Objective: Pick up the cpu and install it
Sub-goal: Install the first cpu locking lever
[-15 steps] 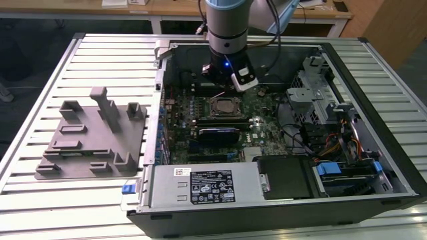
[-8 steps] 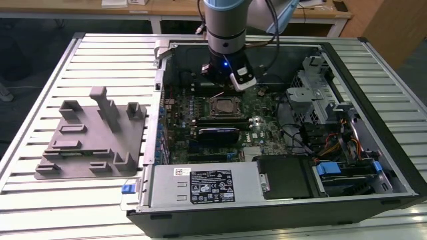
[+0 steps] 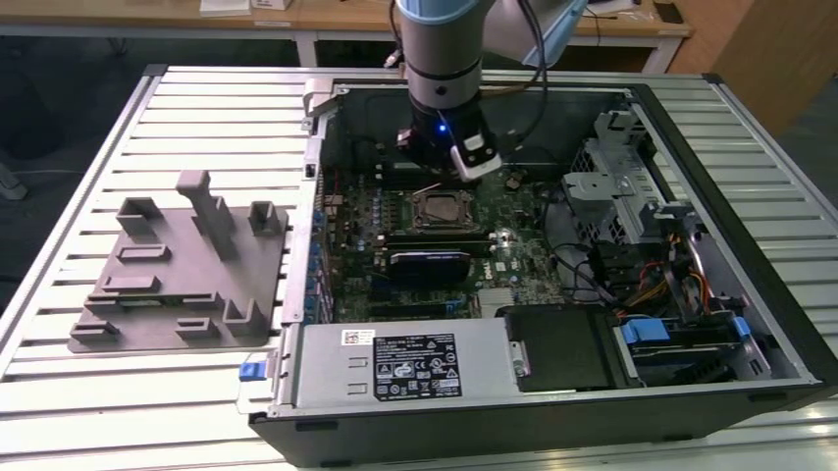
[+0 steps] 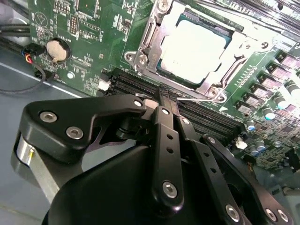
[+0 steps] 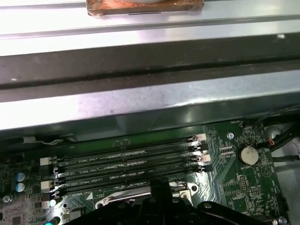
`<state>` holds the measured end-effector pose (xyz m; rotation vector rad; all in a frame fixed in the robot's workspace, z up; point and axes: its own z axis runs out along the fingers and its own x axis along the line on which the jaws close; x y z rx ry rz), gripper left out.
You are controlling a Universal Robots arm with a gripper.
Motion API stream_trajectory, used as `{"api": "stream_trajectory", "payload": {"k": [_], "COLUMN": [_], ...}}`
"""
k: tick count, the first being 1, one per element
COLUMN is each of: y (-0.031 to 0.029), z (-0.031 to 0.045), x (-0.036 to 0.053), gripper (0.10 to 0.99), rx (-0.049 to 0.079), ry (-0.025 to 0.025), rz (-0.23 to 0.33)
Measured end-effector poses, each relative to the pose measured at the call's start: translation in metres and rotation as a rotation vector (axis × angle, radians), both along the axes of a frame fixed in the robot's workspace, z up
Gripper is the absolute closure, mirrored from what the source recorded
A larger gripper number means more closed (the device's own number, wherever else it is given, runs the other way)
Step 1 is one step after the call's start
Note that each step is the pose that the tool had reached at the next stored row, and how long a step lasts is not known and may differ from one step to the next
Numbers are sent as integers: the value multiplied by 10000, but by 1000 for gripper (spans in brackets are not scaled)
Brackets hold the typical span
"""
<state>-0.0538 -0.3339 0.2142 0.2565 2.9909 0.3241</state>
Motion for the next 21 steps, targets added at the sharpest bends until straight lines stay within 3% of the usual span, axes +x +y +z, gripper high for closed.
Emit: {"api": "stream_trajectory", "payload": {"k": [6, 15, 21], "y": [27, 69, 104], "z": [-40, -95, -101], "x": [0, -4, -7], "gripper": [980, 980, 980], "rx": [-59, -90, -92], "ry": [-42, -48, -47], "rz": [-282, -842, -936]}}
